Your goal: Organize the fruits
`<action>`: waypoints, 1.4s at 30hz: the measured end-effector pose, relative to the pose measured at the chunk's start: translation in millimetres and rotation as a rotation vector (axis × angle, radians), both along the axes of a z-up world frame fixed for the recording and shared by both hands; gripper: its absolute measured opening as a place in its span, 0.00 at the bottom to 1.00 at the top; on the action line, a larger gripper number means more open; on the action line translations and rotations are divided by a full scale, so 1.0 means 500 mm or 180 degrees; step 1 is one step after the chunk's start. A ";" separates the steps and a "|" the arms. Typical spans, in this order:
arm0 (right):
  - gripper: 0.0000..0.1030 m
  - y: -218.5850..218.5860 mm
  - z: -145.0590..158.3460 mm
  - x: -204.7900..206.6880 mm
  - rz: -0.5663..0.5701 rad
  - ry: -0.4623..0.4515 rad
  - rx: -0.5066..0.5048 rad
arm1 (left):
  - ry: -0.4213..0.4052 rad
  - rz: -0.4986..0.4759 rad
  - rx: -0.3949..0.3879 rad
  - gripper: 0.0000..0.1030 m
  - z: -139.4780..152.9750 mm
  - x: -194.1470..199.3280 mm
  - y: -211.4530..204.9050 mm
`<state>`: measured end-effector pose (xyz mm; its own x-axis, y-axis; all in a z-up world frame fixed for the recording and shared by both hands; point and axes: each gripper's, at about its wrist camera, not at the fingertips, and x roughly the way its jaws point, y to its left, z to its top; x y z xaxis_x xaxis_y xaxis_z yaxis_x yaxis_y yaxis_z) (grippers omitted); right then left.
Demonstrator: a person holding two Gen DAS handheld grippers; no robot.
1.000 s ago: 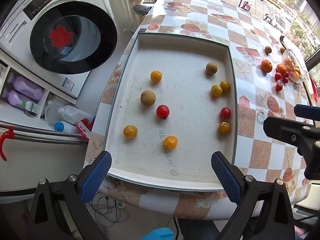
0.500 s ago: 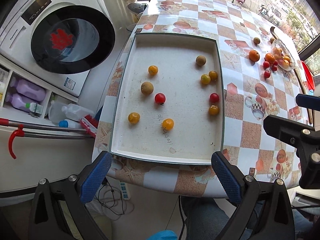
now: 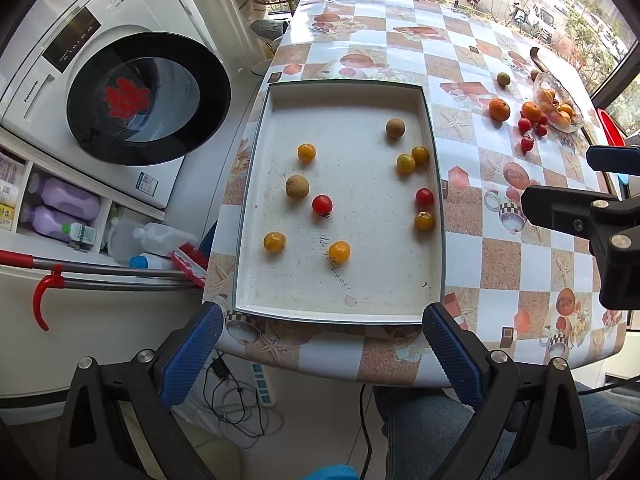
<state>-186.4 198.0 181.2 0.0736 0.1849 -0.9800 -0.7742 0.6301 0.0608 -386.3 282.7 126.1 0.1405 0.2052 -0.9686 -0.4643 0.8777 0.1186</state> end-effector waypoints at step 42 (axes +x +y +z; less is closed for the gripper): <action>1.00 0.008 -0.007 0.013 0.0141 0.0078 -0.0013 | -0.0078 0.0022 0.0082 0.98 0.015 0.024 -0.005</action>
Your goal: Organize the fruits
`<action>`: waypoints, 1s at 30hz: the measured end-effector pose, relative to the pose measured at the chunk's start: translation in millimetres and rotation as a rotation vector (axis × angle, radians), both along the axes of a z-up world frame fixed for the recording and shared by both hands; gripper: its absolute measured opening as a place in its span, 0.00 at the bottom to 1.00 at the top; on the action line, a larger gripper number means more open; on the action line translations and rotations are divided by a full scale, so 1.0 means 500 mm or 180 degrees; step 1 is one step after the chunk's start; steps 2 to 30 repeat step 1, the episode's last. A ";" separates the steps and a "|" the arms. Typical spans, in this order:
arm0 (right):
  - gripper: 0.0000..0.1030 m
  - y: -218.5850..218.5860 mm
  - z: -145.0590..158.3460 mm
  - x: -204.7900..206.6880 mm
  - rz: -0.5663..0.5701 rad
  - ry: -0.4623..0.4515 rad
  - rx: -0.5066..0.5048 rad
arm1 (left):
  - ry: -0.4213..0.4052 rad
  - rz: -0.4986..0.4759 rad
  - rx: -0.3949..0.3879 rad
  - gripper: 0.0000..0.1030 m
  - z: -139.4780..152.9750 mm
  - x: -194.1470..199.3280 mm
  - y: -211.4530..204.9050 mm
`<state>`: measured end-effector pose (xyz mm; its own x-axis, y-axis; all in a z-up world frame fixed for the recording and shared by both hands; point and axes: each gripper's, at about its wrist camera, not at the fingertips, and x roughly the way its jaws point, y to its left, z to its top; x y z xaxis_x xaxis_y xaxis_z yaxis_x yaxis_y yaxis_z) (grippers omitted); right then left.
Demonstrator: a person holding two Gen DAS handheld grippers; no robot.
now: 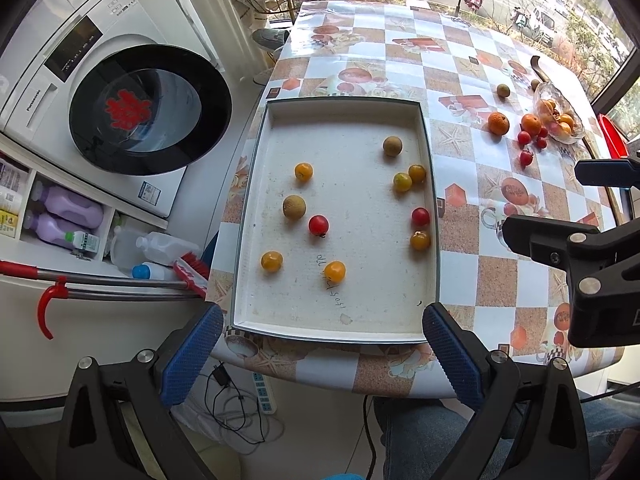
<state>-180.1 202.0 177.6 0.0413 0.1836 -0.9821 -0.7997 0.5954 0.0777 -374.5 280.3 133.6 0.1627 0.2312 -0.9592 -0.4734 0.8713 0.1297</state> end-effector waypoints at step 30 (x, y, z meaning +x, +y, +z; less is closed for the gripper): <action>1.00 0.000 0.000 0.001 -0.0001 0.0004 0.0000 | 0.0004 -0.0005 -0.0004 0.98 0.000 0.001 0.000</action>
